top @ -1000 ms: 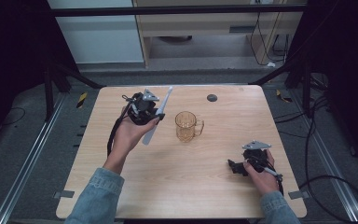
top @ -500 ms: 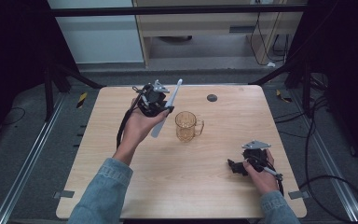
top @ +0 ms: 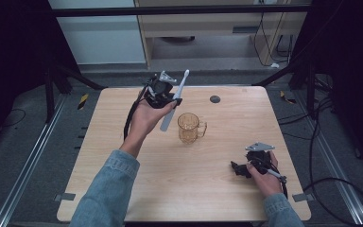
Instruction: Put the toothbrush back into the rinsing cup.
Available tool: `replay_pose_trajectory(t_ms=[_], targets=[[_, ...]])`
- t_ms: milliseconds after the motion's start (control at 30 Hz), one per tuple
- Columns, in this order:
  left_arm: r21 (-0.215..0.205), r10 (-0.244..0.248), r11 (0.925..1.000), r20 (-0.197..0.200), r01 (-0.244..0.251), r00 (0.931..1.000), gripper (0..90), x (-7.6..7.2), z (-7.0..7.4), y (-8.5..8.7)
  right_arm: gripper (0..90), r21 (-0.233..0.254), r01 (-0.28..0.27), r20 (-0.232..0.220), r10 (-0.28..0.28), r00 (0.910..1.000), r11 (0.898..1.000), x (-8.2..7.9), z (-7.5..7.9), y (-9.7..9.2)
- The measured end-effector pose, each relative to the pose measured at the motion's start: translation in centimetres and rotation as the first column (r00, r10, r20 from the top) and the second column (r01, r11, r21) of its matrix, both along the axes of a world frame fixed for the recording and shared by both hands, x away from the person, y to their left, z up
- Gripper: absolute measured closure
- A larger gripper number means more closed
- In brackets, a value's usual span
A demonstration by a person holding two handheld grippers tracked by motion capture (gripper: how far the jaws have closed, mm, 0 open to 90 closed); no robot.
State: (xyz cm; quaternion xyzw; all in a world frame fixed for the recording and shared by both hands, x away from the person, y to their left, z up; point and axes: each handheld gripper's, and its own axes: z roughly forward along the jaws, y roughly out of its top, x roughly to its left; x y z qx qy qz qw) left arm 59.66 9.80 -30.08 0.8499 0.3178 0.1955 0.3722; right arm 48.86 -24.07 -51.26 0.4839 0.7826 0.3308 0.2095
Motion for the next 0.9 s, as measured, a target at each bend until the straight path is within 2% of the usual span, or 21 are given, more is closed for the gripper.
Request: replay_pose_trajectory(t_ms=[567, 767, 900], targets=[[-0.019, -0.028, 0.9994, -0.012, 0.028, 0.9995, 67.3, 0.2, 0.3, -1.5, 0.3, 0.003, 0.001, 0.000, -0.001, 1.0000, 1.000, 0.0, 0.0, 0.0], [-0.021, -0.030, 0.9993, 0.002, 0.030, 0.9996, 67.3, 1.2, 1.0, -3.0, 0.3, -0.003, -0.003, 0.000, 0.003, 1.0000, 1.000, 0.0, 0.0, 0.0], [-0.054, -0.032, 0.9980, -0.005, 0.031, 0.9995, 67.3, 1.9, 1.4, -3.8, 0.4, -0.004, -0.003, 0.001, 0.003, 1.0000, 1.000, 0.0, 0.0, 0.0]])
